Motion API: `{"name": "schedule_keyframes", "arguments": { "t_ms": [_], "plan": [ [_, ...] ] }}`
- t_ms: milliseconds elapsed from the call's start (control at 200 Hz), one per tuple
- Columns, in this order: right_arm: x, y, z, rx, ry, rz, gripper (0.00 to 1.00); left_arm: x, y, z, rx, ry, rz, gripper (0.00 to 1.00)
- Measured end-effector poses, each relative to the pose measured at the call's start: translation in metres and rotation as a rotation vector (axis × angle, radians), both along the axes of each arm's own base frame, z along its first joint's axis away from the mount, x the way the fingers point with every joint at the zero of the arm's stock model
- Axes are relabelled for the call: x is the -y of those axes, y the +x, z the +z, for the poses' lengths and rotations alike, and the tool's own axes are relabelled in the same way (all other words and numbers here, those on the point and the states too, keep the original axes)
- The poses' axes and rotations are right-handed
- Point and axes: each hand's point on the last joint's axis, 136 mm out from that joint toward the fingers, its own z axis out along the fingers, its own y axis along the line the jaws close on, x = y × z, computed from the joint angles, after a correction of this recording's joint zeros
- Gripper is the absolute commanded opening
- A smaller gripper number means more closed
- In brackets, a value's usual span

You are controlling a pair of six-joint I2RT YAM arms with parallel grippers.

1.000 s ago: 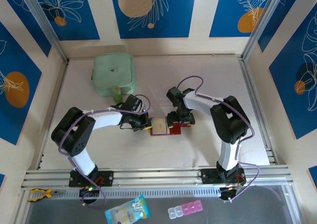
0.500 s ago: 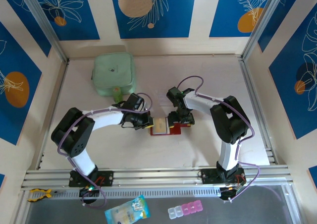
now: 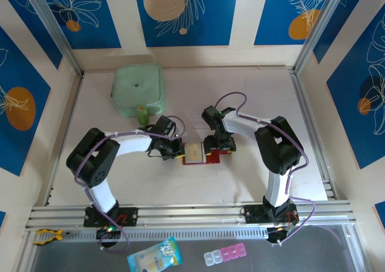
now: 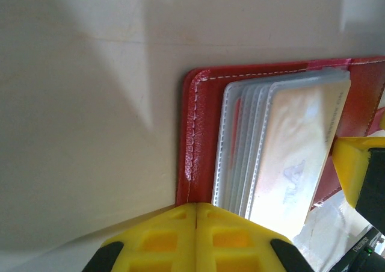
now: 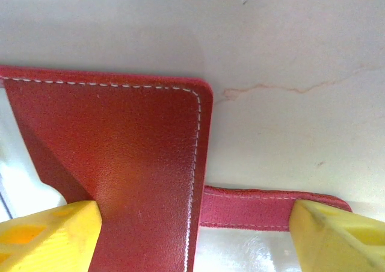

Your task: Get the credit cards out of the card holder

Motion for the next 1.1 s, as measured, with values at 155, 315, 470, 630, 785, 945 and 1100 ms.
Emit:
{"name": "schedule_keyframes", "arguments": {
  "t_ms": [155,315,470,630,785,945,1100],
  "plan": [
    [0.000,0.000,0.000,0.003,-0.005,0.003,0.83,0.000,0.000,0.000,0.011,0.004,-0.011,0.04],
    [-0.001,0.000,0.001,0.003,-0.012,0.004,0.83,-0.001,0.001,0.000,0.019,0.005,-0.018,0.04],
    [-0.001,-0.001,0.004,0.008,-0.018,0.001,0.82,-0.002,0.000,0.001,0.020,0.012,-0.017,0.04],
    [-0.006,-0.004,0.018,0.032,0.005,0.007,0.77,-0.004,0.001,0.006,0.033,0.026,-0.024,0.05],
    [-0.015,-0.001,0.043,0.089,0.075,0.004,0.74,0.001,0.009,0.024,0.068,0.009,-0.030,0.05],
    [-0.032,0.001,0.060,0.120,0.190,-0.009,0.69,0.007,0.015,0.041,0.105,-0.018,-0.032,0.06],
    [-0.054,-0.001,0.061,0.099,0.351,-0.028,0.62,0.010,0.012,0.041,0.105,-0.022,-0.043,0.05]
  ]
}}
